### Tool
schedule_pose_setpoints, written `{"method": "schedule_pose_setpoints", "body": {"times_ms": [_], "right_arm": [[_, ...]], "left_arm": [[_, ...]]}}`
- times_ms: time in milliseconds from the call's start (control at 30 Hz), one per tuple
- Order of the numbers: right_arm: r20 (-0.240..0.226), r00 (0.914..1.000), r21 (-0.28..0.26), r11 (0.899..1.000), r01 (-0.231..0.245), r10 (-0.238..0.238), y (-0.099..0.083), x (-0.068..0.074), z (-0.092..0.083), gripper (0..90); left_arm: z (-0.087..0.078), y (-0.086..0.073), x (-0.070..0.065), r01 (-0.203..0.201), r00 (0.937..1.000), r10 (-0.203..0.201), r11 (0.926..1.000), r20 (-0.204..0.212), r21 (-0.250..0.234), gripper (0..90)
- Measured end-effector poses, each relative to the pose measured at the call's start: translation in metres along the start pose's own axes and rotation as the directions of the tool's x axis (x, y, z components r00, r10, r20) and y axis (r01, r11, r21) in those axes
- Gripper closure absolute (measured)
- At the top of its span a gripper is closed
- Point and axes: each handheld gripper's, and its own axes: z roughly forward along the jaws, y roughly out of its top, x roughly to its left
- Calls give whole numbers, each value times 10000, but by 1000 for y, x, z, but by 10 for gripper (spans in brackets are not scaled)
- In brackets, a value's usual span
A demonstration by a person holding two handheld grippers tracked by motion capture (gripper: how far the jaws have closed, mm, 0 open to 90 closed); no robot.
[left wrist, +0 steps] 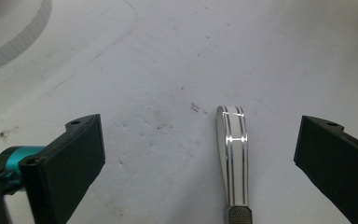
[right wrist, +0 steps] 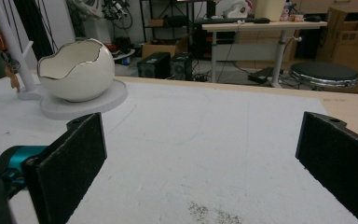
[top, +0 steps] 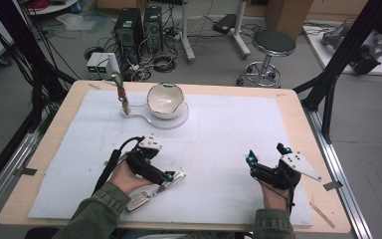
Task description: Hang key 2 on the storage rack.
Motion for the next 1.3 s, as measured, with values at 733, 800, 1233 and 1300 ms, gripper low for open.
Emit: {"method": "schedule_pose_setpoints", "body": {"times_ms": [733,800,1233,1300], "right_arm": [[-7,10000,9,10000,-29,29,0,0,0,4],[-7,10000,26,10000,-20,20,0,0,0,4],[-3,10000,19,10000,8,-8,0,0,0,4],[1,10000,27,10000,20,-20,0,0,0,4]], "left_arm": [[31,-5,-21,-683,9971,643,9916,396,1099,26],[32,-5,-23,-639,9975,602,9918,361,1111,47],[39,-8,-26,-1105,9939,1082,9806,230,1619,298],[40,-8,-27,-1146,9934,1128,9789,201,1692,331]]}}
